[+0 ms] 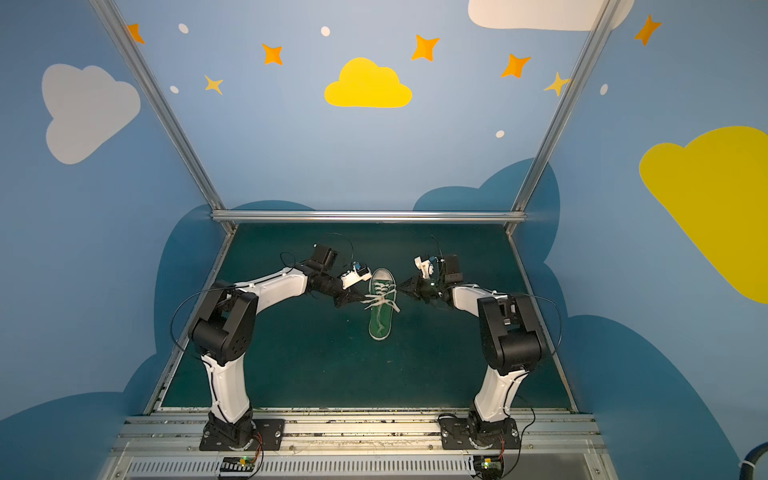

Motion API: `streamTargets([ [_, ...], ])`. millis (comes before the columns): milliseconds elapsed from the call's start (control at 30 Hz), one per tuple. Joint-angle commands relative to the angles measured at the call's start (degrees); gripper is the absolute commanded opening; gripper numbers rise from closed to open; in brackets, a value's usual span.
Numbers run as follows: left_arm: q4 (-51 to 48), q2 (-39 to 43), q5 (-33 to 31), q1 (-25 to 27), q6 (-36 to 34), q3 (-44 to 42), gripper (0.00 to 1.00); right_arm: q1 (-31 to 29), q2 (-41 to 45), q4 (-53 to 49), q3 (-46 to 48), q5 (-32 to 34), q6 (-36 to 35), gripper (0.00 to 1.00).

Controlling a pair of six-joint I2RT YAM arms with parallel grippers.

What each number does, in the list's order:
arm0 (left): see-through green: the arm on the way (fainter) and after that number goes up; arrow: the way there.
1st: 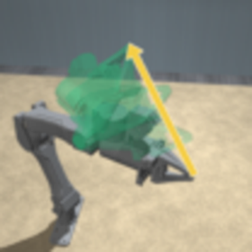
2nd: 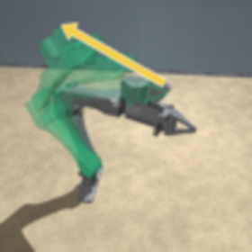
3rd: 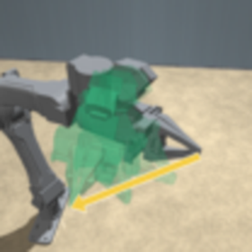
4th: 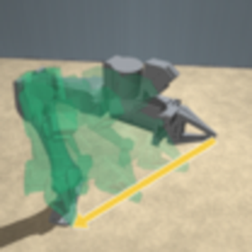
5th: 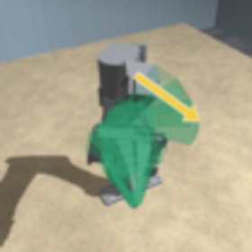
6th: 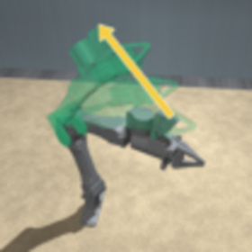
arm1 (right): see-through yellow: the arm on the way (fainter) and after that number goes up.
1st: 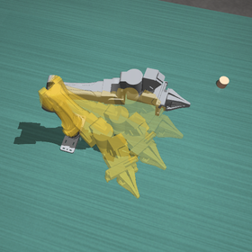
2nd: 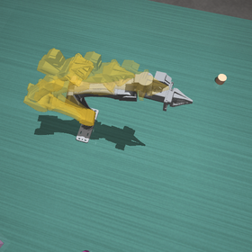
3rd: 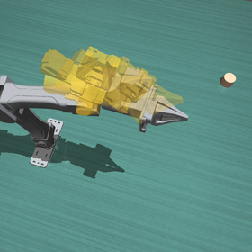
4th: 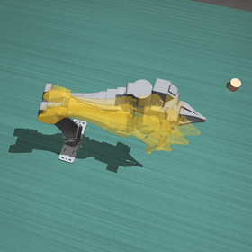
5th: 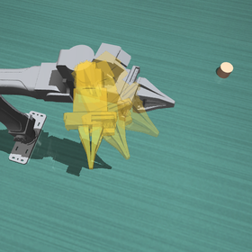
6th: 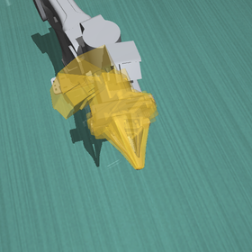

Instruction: Tie the shoes

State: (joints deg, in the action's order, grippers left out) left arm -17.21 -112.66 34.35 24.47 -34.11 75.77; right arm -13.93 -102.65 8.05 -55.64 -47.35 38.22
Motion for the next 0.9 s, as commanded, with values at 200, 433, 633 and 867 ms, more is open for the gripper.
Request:
streamTargets([
  [200, -6.0, 0.2, -4.9, 0.0, 0.3, 3.6, 0.03, 0.9, 2.1, -0.9, 2.3, 5.0, -0.3, 0.00],
  [433, -8.4, -0.5, -4.8, -0.7, -0.4, 5.2, 0.03, 1.5, 5.4, -3.1, 4.8, 9.1, -0.7, 0.00],
  [633, -10.3, -1.3, -4.3, -0.6, -1.1, 6.4, 0.03, 1.9, 7.1, -5.9, 5.8, 12.3, -1.0, 0.00],
  [867, -12.2, -2.6, -5.0, -0.5, -1.5, 8.4, 0.03, 1.9, 4.7, -8.2, 4.1, 9.9, -1.8, 0.00],
])
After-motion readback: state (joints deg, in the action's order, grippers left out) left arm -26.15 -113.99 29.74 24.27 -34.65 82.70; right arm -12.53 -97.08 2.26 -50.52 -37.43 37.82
